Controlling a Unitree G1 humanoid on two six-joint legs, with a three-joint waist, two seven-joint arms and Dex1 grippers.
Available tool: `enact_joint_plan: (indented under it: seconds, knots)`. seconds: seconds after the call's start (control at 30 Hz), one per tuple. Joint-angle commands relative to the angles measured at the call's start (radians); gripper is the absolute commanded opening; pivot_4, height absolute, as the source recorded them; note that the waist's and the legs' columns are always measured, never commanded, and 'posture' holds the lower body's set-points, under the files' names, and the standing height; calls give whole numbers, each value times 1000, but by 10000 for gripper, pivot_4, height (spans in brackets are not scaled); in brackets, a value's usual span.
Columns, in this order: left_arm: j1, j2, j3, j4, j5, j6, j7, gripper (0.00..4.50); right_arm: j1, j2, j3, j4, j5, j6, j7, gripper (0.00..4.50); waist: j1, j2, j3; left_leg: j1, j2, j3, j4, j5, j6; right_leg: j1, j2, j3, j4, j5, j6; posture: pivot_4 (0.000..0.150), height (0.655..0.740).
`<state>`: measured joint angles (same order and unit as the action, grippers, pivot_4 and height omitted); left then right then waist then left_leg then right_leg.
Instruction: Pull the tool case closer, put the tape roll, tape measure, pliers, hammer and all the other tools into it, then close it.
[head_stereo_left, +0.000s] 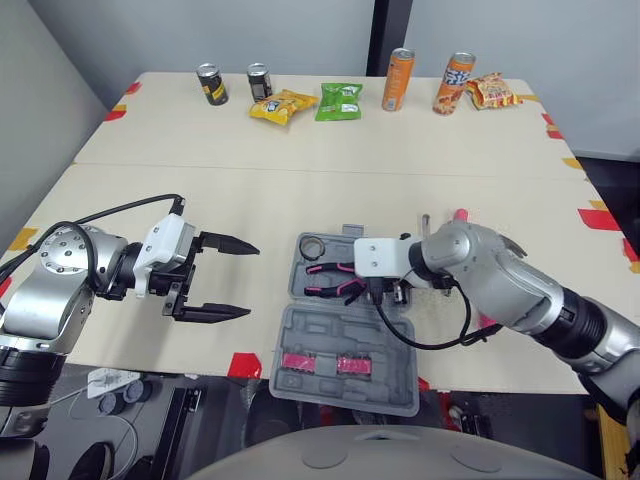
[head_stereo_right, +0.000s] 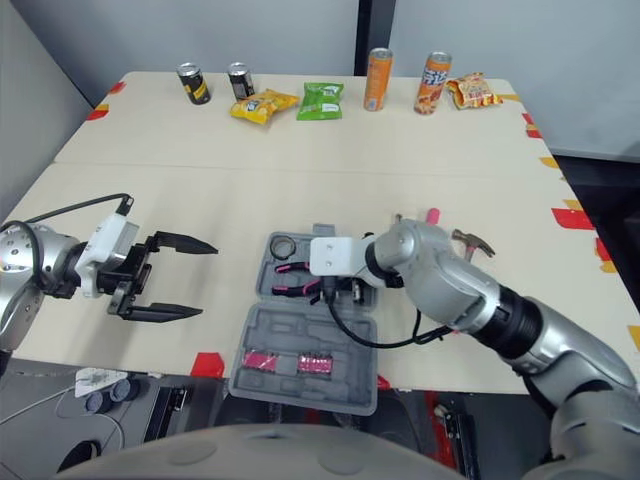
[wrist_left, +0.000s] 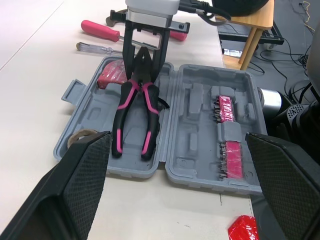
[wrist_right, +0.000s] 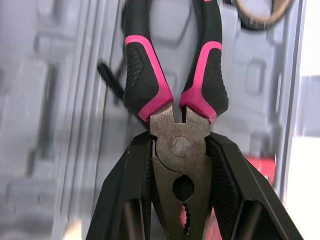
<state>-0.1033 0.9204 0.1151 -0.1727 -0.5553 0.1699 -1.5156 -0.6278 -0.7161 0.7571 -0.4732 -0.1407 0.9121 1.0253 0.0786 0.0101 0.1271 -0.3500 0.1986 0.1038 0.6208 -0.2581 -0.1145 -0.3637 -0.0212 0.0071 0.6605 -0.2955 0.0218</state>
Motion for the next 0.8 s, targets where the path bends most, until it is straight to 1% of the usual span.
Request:
enact_joint_plan:
  seconds: [0.03, 0.3, 0.57, 0.63, 0.67, 0.77, 0.8]
  knots:
    - [-2, 10, 25, -20, -9, -8, 4, 44946, -11, 4, -6, 10, -12, -36, -4, 10561, 0, 0, 0, 0, 0, 0, 0, 0, 0, 0, 0, 0, 0, 0, 0, 1500, 7400]
    - [8, 4, 25, -17, -2, -13, 27, 44946, 30, -2, -43, 39, 6, -128, 3, 10561, 0, 0, 0, 0, 0, 3, 0, 0, 0, -1, 0, 2, 2, 0, 0, 1500, 7400]
    - [17, 6, 28, -23, -6, -13, 36, 44946, 47, 4, -73, 72, 5, -176, 7, 10561, 0, 0, 0, 0, 0, 3, 1, 0, 0, -2, 0, 3, 2, 0, 0, 1500, 7400]
    - [18, 5, 28, -20, -4, -16, 37, 45000, 54, -4, -79, 71, 7, -185, 16, 20962, 0, 0, 0, 0, 0, 3, 1, 0, 0, -2, 0, 3, 2, 0, 0, 1500, 7400]
    - [18, 5, 27, -19, -3, -18, 38, 45000, 58, -6, -83, 70, 7, -190, 17, 22947, 1, 0, 0, 0, 0, 3, 1, 0, 0, -2, 0, 3, 2, 0, 0, 1500, 7400]
    - [20, 3, 25, -14, -2, -22, 37, 45000, 77, -8, -113, 64, 14, -206, 10, 33069, 1, -1, 0, 0, 0, 3, 1, 0, 0, -2, 0, 3, 2, 0, 0, 1500, 7400]
    - [20, 3, 24, -13, -2, -23, 37, 45000, 82, -12, -122, 60, 17, -209, 12, 33069, 1, -1, 0, 0, 0, 3, 1, 0, 0, -2, 0, 3, 2, 0, 0, 1500, 7400]
